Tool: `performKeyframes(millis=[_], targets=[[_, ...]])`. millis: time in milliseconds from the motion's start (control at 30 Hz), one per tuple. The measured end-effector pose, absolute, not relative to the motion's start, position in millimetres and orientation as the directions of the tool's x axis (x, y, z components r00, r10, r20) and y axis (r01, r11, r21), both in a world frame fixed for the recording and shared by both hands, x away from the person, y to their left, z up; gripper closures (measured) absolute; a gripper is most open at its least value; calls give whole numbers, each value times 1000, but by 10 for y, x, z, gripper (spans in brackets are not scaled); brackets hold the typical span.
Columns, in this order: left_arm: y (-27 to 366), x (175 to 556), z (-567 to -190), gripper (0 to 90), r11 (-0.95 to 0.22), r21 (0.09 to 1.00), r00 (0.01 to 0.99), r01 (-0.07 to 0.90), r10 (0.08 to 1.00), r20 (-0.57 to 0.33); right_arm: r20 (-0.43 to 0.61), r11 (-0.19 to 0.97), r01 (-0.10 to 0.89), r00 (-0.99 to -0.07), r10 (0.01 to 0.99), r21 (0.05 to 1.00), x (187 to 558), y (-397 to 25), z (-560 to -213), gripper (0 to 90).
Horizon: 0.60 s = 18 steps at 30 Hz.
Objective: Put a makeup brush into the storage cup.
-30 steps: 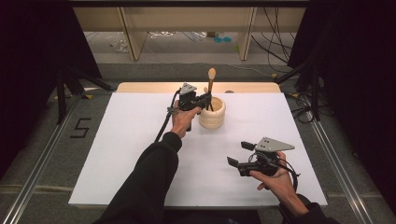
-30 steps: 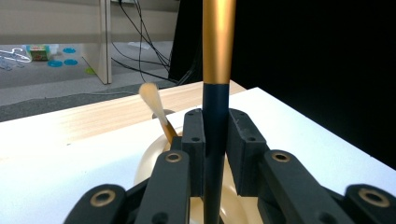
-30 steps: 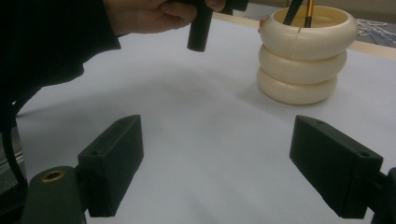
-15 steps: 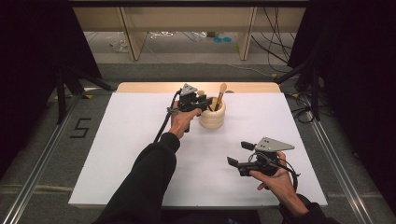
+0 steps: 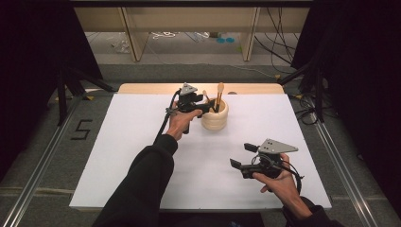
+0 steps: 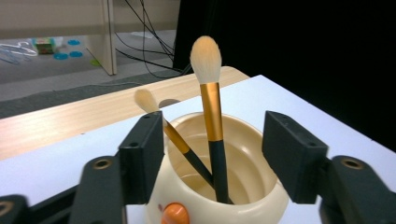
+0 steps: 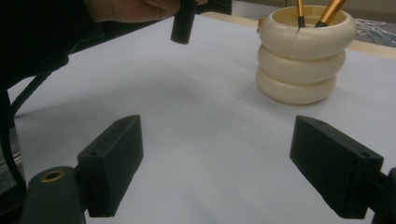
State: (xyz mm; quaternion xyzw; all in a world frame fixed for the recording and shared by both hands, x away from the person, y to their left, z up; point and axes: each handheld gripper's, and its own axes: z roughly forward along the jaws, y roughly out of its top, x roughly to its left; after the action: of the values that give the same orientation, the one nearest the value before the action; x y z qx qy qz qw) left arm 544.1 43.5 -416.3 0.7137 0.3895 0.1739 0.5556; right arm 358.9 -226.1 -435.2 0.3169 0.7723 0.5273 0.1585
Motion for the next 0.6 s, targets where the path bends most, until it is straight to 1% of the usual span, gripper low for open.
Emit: performKeyframes(millis=[300,600], targets=[[470,5386,-4105,160,-78,930,636,360,750,-183,93,240,325,-748,657,915,3590,-2260,-4352,179],[514,5288,-4045,157,-101,935,667,340,727,-163,94,237,326,-744,662,915,3593,-2261,-4351,179]])
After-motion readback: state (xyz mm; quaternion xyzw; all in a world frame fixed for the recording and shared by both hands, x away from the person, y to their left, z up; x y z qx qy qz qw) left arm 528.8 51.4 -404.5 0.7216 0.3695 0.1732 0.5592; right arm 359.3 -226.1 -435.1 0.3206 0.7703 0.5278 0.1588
